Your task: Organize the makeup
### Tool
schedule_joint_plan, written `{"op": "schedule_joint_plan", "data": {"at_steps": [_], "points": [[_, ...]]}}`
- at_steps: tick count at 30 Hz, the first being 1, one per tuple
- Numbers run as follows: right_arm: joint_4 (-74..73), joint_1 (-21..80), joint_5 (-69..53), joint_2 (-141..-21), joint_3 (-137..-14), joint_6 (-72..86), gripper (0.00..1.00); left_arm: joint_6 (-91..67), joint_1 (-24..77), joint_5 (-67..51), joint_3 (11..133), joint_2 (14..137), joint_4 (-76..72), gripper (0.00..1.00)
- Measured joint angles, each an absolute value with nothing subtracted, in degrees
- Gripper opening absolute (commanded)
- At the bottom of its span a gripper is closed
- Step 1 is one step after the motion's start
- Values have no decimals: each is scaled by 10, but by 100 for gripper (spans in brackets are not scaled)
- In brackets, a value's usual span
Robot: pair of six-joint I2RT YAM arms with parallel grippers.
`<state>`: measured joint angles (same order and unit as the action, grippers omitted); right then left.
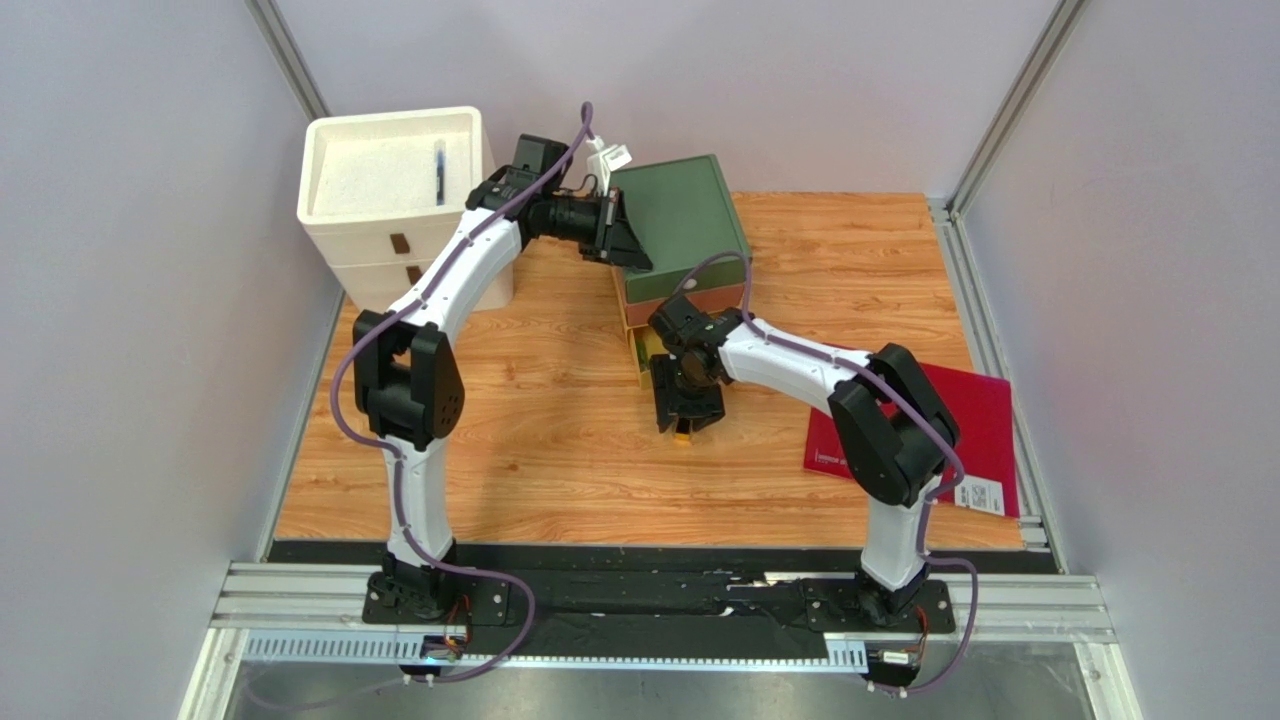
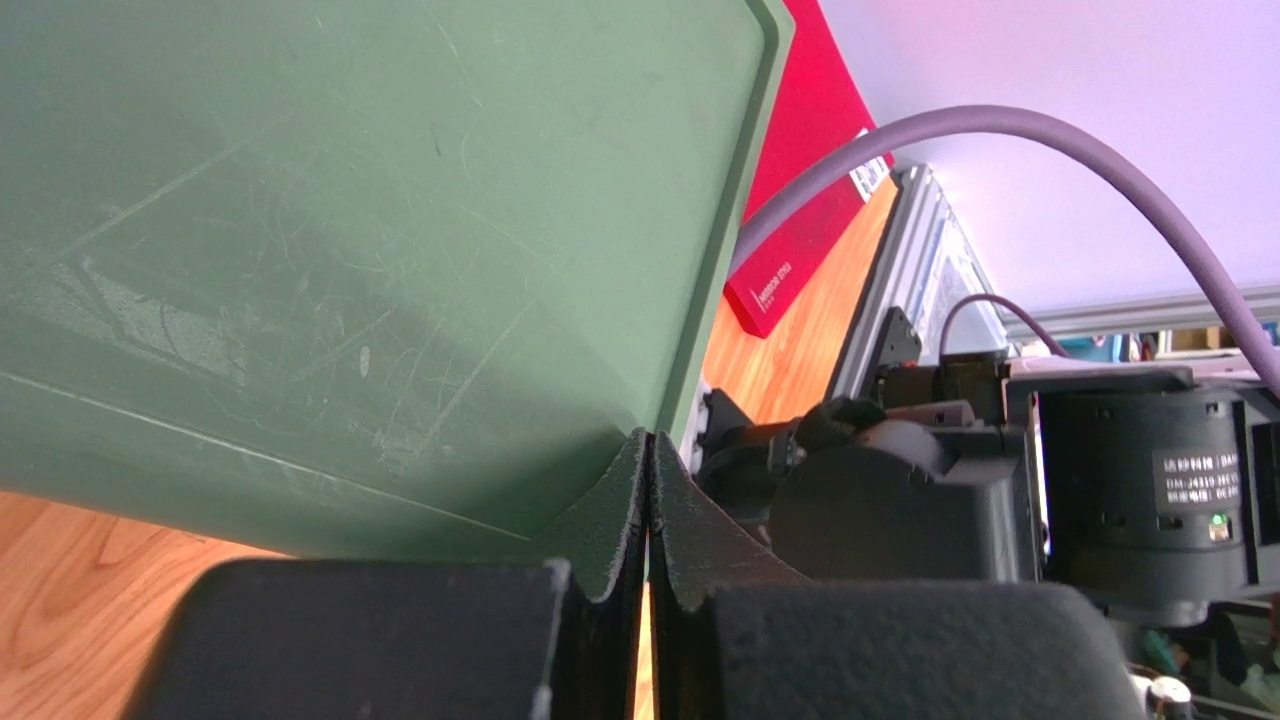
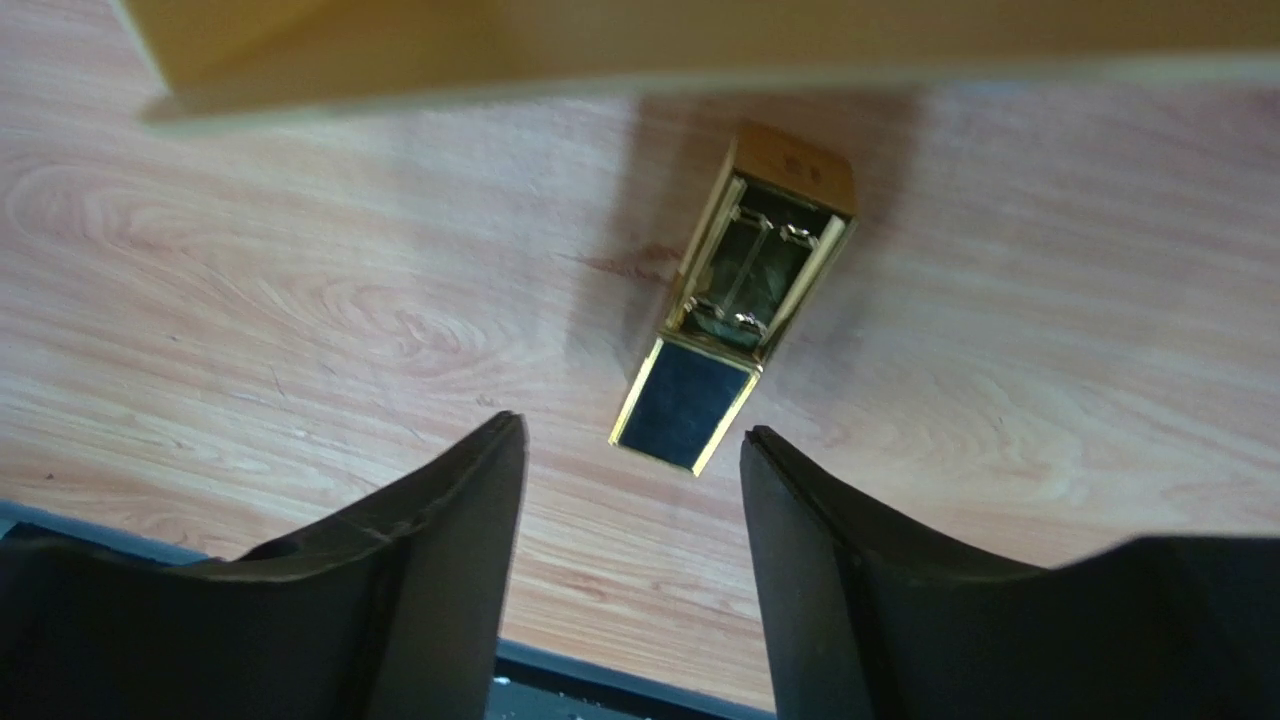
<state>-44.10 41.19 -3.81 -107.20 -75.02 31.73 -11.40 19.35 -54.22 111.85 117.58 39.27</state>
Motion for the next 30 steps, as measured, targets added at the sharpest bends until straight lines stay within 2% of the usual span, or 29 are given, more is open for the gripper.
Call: {"op": "schedule_joint_plan", "data": {"at_steps": [6,13,14,15,18,22,30], "points": [[-477,418,-1,-1114,-811,322,33,-114,190,-533,1117,1175,373,0],[-535,418,44,-1125,-830,321,32,-114,189,-526,1114,1173,361,0],[-542,418,49,-1126,-830,321,24,-114,189,-526,1114,1173,361,0],[-548,418,54,-1128,-830,320,20,-114,189,-526,1114,1173,361,0],[-556,419,59,-1131,-832,317,15,-114,189,-526,1113,1172,361,0],[-556,419,57,-1131,-832,315,1,-114,189,-526,1113,1172,360,0],[-553,419,50,-1118,-816,303,0,-114,190,-526,1113,1172,363,0]]}}
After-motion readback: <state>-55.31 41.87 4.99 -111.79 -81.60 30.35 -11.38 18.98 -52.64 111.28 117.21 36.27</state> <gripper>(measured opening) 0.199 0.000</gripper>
